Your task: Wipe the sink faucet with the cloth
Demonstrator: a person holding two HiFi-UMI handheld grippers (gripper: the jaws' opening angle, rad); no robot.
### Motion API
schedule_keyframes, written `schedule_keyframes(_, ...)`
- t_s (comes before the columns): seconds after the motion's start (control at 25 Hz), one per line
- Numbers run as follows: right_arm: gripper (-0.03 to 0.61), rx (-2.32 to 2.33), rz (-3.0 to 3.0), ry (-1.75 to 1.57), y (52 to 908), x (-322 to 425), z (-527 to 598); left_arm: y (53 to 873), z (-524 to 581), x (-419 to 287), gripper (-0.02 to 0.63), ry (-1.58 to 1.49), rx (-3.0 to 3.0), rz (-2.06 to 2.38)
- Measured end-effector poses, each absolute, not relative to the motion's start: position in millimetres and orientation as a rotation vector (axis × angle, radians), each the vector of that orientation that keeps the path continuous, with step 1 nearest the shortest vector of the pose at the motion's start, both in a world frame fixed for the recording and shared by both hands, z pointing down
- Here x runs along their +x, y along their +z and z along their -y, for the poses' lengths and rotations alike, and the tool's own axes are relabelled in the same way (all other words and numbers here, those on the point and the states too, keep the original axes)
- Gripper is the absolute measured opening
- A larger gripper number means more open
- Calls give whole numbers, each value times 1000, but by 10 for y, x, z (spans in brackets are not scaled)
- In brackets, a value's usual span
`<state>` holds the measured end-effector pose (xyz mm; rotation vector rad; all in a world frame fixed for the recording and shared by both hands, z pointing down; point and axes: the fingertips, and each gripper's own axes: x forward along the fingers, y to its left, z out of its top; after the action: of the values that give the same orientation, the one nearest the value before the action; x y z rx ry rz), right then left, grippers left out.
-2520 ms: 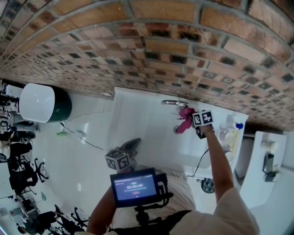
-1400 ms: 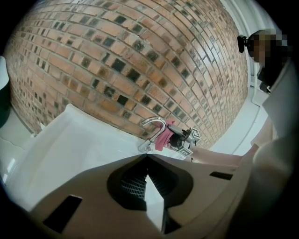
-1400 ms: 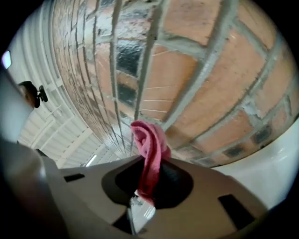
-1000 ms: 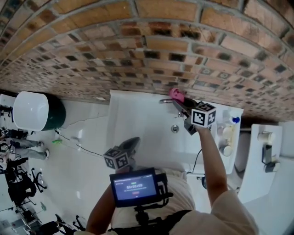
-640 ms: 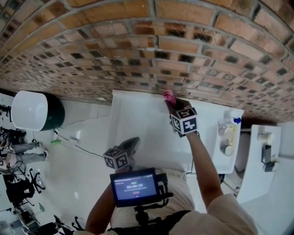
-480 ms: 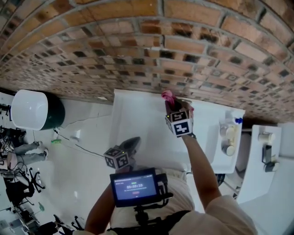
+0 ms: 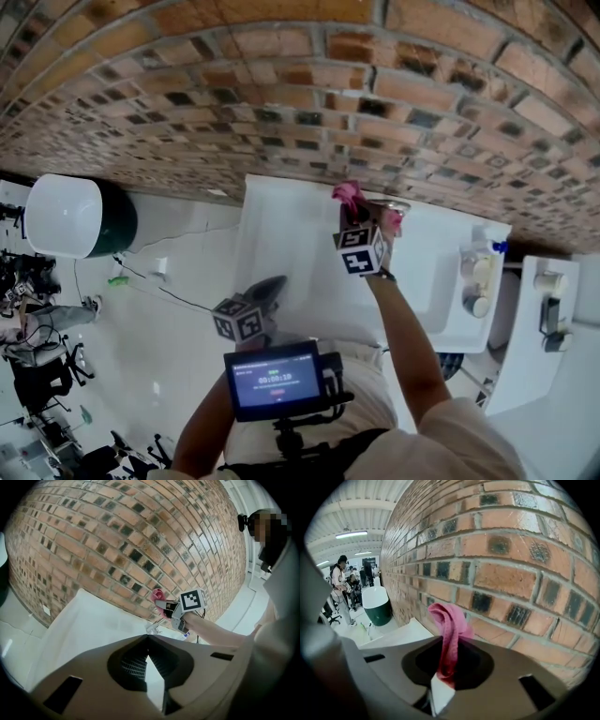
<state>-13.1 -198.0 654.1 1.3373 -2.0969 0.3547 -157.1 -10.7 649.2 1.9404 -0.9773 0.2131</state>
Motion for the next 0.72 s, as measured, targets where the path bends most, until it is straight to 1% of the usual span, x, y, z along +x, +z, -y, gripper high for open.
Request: schedule_keyframes(0.72, 60, 1421, 2059, 369, 6670, -184, 2038, 6522, 152, -1738, -8, 211, 1930, 974)
